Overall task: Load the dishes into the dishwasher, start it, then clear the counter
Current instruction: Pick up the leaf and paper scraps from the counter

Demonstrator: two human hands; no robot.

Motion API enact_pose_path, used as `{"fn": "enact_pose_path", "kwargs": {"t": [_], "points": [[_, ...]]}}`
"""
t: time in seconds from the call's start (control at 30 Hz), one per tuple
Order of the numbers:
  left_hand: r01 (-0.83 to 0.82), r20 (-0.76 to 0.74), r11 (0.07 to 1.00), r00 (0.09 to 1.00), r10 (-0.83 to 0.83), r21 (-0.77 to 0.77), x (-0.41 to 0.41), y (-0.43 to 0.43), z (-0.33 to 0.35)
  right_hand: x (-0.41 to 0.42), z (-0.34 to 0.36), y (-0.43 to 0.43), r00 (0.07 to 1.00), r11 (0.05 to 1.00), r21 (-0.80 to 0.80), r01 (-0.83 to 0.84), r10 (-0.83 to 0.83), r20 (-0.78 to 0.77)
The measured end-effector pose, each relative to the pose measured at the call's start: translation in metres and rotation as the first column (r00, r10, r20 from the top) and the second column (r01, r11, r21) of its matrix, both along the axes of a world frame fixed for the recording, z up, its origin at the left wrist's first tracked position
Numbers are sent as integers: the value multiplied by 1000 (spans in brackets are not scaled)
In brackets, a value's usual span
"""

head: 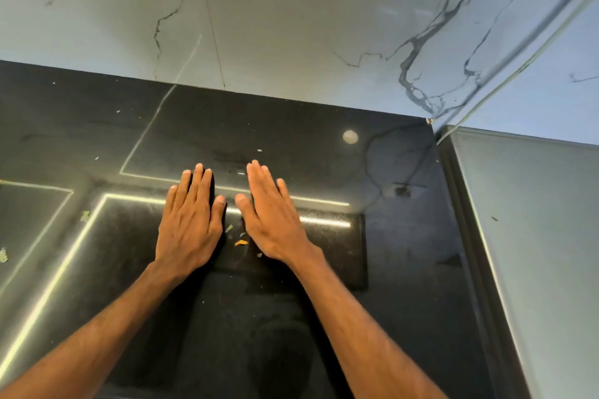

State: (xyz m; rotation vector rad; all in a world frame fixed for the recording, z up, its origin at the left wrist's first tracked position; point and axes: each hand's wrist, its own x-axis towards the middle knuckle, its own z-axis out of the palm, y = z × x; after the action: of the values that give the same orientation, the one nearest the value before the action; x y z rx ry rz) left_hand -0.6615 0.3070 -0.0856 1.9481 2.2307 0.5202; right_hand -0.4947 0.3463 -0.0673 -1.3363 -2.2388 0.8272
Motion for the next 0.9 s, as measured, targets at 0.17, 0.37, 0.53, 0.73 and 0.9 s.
{"fn": "enact_pose_path", "kwargs": {"t": [0.17, 0.37, 0.53, 0.73, 0.9], "points": [[80, 0, 997, 997, -80, -23, 33, 43, 2, 103, 19, 69, 898, 914, 34, 404, -389, -208], [109, -83, 994, 990, -111, -29, 46, 55, -3, 238, 13, 173, 677, 702, 33, 711, -696, 238], [107, -97, 993, 989, -111, -41, 47, 56, 0, 233, 1, 198, 649, 712, 31, 701, -656, 385], [113, -79, 993, 990, -115, -32, 46, 56, 1, 172, -10, 176, 758, 866, 150, 477, -492, 428], [110, -60, 994, 992, -111, -17, 45, 56, 1, 105, -8, 131, 882, 973, 165, 160, -216, 420]]}}
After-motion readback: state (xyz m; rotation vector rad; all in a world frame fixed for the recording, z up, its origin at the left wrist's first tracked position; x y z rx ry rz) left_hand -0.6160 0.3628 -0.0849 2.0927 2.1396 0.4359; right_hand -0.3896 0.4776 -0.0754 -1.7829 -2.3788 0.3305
